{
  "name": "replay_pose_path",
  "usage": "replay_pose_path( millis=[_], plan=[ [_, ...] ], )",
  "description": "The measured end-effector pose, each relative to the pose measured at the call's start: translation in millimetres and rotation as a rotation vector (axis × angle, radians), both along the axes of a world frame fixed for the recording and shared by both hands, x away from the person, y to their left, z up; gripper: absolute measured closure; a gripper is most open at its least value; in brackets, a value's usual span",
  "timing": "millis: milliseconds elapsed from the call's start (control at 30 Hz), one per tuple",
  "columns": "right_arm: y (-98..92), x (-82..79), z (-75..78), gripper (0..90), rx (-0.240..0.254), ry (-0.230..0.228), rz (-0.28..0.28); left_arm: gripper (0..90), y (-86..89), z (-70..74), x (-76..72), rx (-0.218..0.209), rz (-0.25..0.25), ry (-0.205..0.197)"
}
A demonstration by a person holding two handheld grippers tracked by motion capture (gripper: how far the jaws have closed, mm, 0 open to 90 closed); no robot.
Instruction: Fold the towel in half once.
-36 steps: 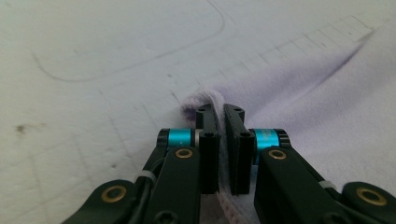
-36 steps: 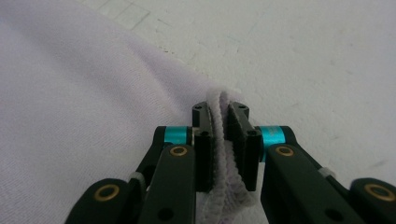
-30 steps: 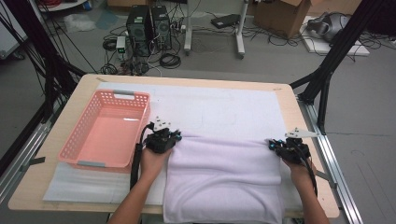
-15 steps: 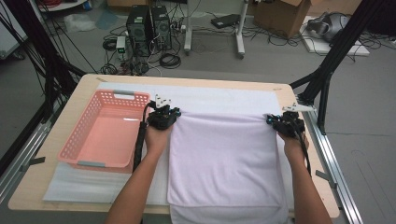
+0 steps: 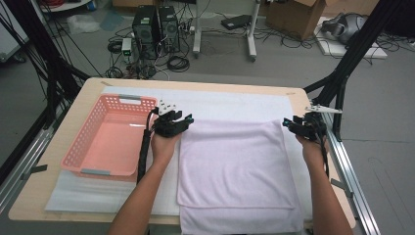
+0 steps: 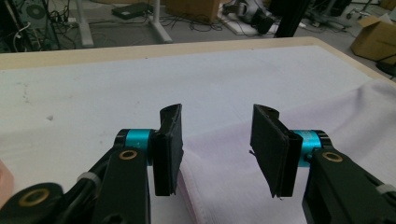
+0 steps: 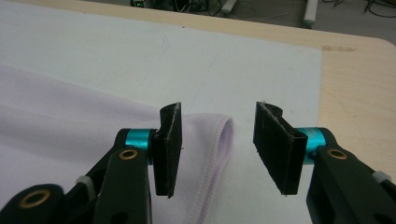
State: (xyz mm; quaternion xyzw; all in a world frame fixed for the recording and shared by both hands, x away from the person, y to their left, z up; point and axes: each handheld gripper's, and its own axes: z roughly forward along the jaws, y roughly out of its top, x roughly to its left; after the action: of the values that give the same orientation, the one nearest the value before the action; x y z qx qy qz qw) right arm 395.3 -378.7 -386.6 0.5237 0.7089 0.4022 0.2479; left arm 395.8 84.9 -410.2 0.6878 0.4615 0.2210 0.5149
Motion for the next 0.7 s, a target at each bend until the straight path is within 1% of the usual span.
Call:
replay_pose_path(
  millis=[67, 100, 133, 167, 200, 233, 267, 333, 400, 467, 500, 533, 567, 600, 633, 667, 700],
  plan=[
    [-3.9, -7.3, 4.2, 54.9, -0.007, -0.008, 0.004, 53.2, 0.5, -4.0, -7.9, -0.002, -0.018, -0.005],
    [-6.4, -11.6, 6.0, 54.9, -0.007, -0.014, 0.008, 52.9, 0.8, -4.6, -10.0, 0.004, -0.039, 0.013],
    [-8.5, -15.8, 7.3, 54.9, -0.002, -0.016, 0.014, 50.6, 0.2, -4.7, -11.5, 0.003, -0.059, 0.031],
    [-9.9, -20.0, 7.9, 54.9, 0.007, -0.016, 0.02, 48.7, -0.7, -3.9, -13.5, -0.001, -0.076, 0.036],
    [-10.8, -24.3, 8.5, 54.8, 0.012, -0.007, 0.03, 48.7, -1.4, -2.6, -15.8, 0.0, -0.091, 0.026],
    [-11.0, -28.5, 8.3, 54.8, 0.015, -0.005, 0.042, 49.0, -2.4, -1.9, -19.5, -0.012, -0.1, -0.002],
    [-10.8, -33.6, 7.8, 54.8, 0.016, -0.01, 0.054, 49.8, -2.8, -1.5, -22.0, -0.016, -0.106, -0.017],
    [-10.1, -43.5, 6.2, 54.7, 0.027, -0.009, 0.078, 48.7, -3.1, -1.4, -27.3, -0.021, -0.131, -0.02],
    [-9.0, -52.7, 3.2, 54.6, 0.028, -0.004, 0.095, 48.1, -2.2, -3.3, -32.3, -0.031, -0.141, -0.024],
    [-8.6, -59.9, -0.8, 54.1, 0.029, 0.0, 0.113, 45.9, -1.0, -6.1, -37.8, -0.041, -0.146, -0.006],
    [-8.5, -63.8, -2.7, 53.5, 0.028, 0.001, 0.117, 45.6, -0.1, -8.1, -41.4, -0.044, -0.15, -0.004],
    [-8.4, -67.6, -4.9, 53.0, 0.026, -0.001, 0.121, 45.4, 0.1, -10.5, -45.7, -0.038, -0.151, -0.001],
    [-8.5, -71.5, -7.4, 53.0, 0.029, -0.002, 0.126, 45.1, -0.3, -12.5, -48.6, -0.024, -0.161, 0.014],
    [-8.8, -75.3, -10.4, 52.5, 0.034, -0.002, 0.131, 43.9, -0.6, -14.6, -51.5, -0.01, -0.164, 0.019],
    [-8.7, -78.9, -13.8, 51.8, 0.041, 0.006, 0.136, 43.5, -0.7, -16.6, -54.9, 0.001, -0.155, 0.016],
    [-8.8, -81.5, -18.0, 50.9, 0.035, 0.008, 0.142, 43.6, -0.4, -18.3, -57.3, 0.009, -0.151, 0.023],
    [-8.0, -84.7, -22.1, 50.0, 0.037, 0.019, 0.144, 43.4, -0.4, -19.0, -57.9, 0.029, -0.151, 0.045]
  ],
)
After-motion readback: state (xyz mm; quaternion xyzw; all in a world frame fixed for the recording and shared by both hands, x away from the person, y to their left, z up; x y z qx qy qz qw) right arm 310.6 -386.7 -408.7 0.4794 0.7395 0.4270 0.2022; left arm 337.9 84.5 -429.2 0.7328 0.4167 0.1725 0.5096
